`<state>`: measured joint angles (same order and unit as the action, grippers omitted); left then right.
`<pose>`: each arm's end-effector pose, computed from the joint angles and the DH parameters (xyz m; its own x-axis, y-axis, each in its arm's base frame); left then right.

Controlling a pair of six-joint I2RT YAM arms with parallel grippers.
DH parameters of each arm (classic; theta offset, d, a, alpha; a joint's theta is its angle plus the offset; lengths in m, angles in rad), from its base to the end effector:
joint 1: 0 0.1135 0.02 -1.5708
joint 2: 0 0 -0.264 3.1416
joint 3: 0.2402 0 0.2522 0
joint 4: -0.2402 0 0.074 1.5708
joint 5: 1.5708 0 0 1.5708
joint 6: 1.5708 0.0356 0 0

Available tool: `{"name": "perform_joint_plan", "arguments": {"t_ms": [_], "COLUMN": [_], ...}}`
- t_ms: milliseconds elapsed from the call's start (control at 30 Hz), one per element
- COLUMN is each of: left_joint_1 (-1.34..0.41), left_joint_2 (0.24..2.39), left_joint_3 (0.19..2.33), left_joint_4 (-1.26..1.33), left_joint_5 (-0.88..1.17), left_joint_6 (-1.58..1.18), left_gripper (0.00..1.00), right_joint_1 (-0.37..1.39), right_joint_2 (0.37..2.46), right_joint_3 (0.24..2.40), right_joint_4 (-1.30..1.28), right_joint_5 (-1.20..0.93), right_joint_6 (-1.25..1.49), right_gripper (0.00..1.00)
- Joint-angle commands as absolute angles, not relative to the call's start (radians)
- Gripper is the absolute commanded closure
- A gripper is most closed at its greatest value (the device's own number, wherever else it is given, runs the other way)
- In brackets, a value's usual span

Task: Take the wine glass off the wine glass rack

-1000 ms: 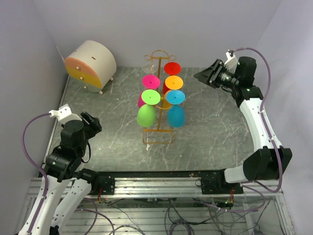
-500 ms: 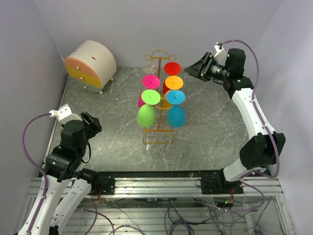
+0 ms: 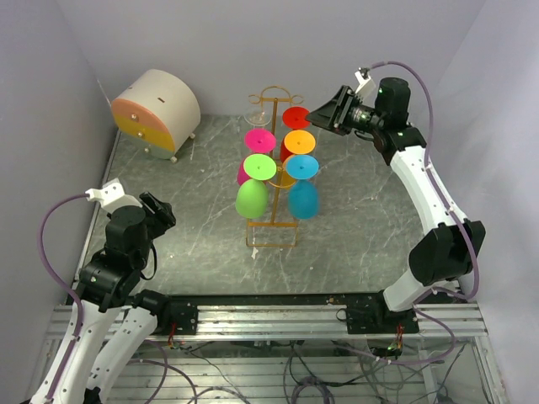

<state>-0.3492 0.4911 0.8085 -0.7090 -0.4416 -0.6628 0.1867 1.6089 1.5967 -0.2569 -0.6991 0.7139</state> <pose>0.0986 -0.0197 0.3309 -0.2446 -0.5029 -0.8290 -0.2694 0.8565 -0.4402 0.3626 0.0918 0.4074 -0.6896 0.3798 -0.6166 -0.3971 0.5137 0.7605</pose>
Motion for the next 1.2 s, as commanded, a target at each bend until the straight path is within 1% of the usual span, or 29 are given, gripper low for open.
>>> {"name": "perform_joint_plan", "arguments": {"t_ms": [0,167,233,300,333,800,900,1067,1167], "left_joint_1": [-0.360,-0.363,-0.364,-0.363,-0.363,-0.368,-0.370,-0.370,-0.371], "left_joint_2": [0.495,0.493,0.494,0.492,0.492,0.489,0.488,0.488,0.489], "left_joint_3": [0.807,0.807,0.806,0.807,0.807,0.805,0.805,0.805,0.806], "left_joint_4": [-0.703,-0.703,-0.704,-0.704,-0.704,-0.706,-0.706,-0.706,-0.707], "left_joint_5": [-0.460,-0.462,-0.465,-0.465,-0.465,-0.468,-0.468,-0.471,-0.471], "left_joint_6": [-0.672,-0.673,-0.675,-0.675,-0.675,-0.678,-0.679,-0.681,-0.682], "left_gripper": [0.33,0.33,0.33,0.33,0.33,0.33,0.33,0.33,0.33], "right_joint_1": [0.213,0.224,0.225,0.225,0.224,0.225,0.224,0.224,0.224], "right_joint_2": [1.647,1.656,1.656,1.652,1.648,1.615,1.603,1.595,1.595], "right_joint_3": [1.640,1.649,1.648,1.649,1.648,1.638,1.625,1.607,1.600], "right_joint_4": [-0.249,-0.259,-0.262,-0.264,-0.263,-0.209,-0.174,-0.109,-0.077], "right_joint_5": [-0.683,-0.647,-0.636,-0.626,-0.619,-0.598,-0.601,-0.611,-0.615], "right_joint_6": [0.696,0.687,0.686,0.686,0.686,0.732,0.766,0.838,0.871], "right_gripper": [0.55,0.60,0.66,0.75,0.78,0.86,0.89,0.97,0.99]}}
